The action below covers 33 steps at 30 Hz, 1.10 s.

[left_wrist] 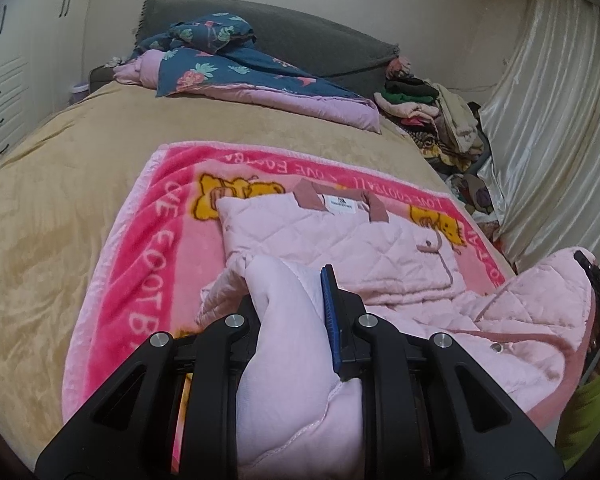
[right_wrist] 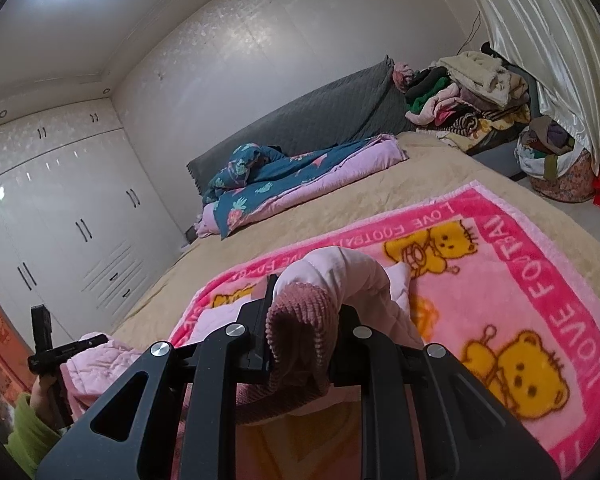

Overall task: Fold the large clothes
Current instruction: 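Lift the hem with both tools and carry it toward the folded collar part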

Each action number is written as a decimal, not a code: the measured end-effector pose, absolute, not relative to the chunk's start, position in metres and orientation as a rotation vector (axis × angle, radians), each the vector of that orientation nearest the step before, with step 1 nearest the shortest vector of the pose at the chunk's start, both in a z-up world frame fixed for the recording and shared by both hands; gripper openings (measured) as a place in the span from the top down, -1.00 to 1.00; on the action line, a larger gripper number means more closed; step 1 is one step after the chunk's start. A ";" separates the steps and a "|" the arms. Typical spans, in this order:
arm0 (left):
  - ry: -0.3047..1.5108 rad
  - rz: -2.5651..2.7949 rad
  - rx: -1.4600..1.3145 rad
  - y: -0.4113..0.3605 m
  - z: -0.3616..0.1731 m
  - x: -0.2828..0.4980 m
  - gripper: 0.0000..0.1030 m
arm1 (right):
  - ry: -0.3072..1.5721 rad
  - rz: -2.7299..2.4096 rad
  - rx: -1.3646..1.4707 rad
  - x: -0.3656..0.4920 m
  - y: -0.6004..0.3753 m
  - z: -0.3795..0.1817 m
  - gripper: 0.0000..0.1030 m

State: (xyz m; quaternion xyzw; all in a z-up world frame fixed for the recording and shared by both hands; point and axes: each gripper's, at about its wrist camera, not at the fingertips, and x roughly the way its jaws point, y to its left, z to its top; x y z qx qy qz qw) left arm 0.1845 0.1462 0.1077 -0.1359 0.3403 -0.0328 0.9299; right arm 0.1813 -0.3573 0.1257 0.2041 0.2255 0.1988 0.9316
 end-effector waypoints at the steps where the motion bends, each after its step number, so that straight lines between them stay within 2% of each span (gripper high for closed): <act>1: 0.695 -0.060 -0.287 0.148 0.107 0.188 0.75 | 0.465 0.397 0.418 0.186 -0.357 0.125 0.67; 33: 0.695 0.085 -0.138 0.144 0.054 0.253 0.72 | 0.577 0.300 0.568 0.285 -0.370 0.045 0.63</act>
